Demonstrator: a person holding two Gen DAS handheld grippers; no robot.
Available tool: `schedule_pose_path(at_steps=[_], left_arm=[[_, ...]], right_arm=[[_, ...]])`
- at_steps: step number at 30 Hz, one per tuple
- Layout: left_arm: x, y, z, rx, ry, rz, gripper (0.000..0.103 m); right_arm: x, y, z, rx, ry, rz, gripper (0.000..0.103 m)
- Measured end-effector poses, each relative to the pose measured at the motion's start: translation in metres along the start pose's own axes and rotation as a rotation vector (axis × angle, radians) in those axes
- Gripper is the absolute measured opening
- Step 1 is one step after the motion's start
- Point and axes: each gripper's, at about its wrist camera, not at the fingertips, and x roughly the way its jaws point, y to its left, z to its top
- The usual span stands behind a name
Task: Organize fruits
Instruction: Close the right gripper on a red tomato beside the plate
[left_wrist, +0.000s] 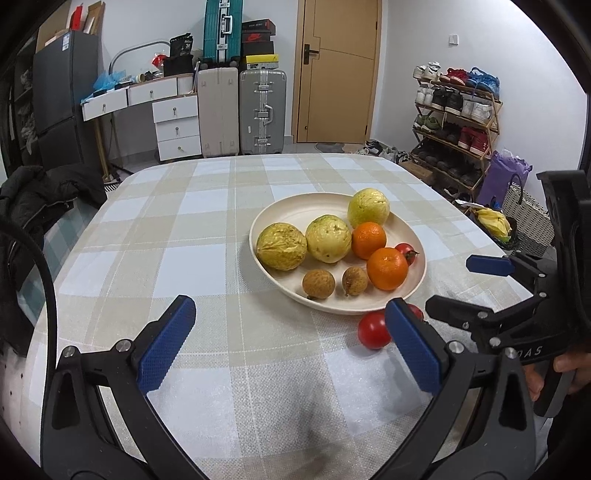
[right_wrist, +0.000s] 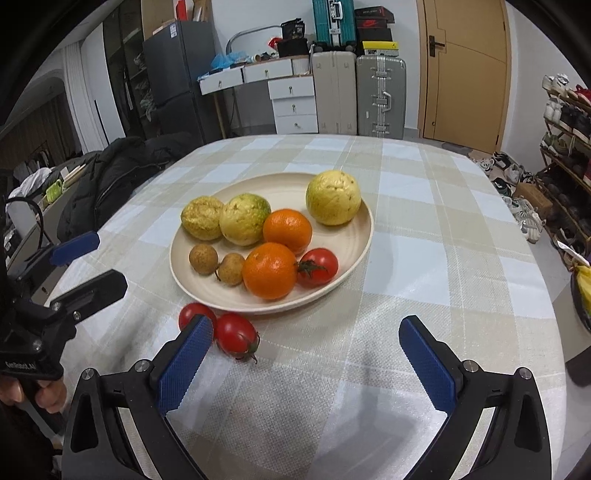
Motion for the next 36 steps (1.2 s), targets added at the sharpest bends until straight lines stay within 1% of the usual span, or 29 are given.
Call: schedule_pose_path(at_steps=[5,11,17,22,24,26,28,31,32,36], left_arm=[[0.008,-0.002,-0.002,0.010,0.017,0.005,0.102],[0.015,-0.005,-0.003,0.022,0.035,0.007,0.102],[0.016,-0.004,-0.004,0.017,0.038,0.008,0.102],[0.020,-0.004,-0.005,0.020,0.048,0.001,0.102],[0.021,-0.005,-0.005,0.020,0.048,-0.002,0.102],[0.021,-0.006,-0.005,0.024,0.048,0.000,0.102],[0.021,-0.005,-0.005,0.022,0.050,0.001,0.102],[0.023,-0.005,-0.005,0.019,0.054,-0.002,0.102],[0.023,-0.005,-0.006,0.018,0.054,-0.002,0.102],[0.022,-0.005,-0.006,0.020,0.054,-0.002,0.102]], right_arm=[[0.009,0.011,-0.005,-0.055,0.042,-0.016,0.103],[0.020,0.019,-0.010,-0.085,0.086,-0.028,0.103],[0.025,0.023,-0.013,-0.099,0.109,-0.035,0.102],[0.025,0.028,-0.013,-0.122,0.101,-0.037,0.100],[0.025,0.030,-0.013,-0.131,0.100,-0.036,0.095],[0.025,0.030,-0.013,-0.134,0.105,-0.028,0.084],[0.026,0.030,-0.013,-0.131,0.114,-0.023,0.077],[0.025,0.030,-0.013,-0.133,0.109,-0.010,0.071],[0.024,0.030,-0.013,-0.136,0.108,-0.005,0.067],[0.024,0.036,-0.013,-0.159,0.105,0.014,0.056]])
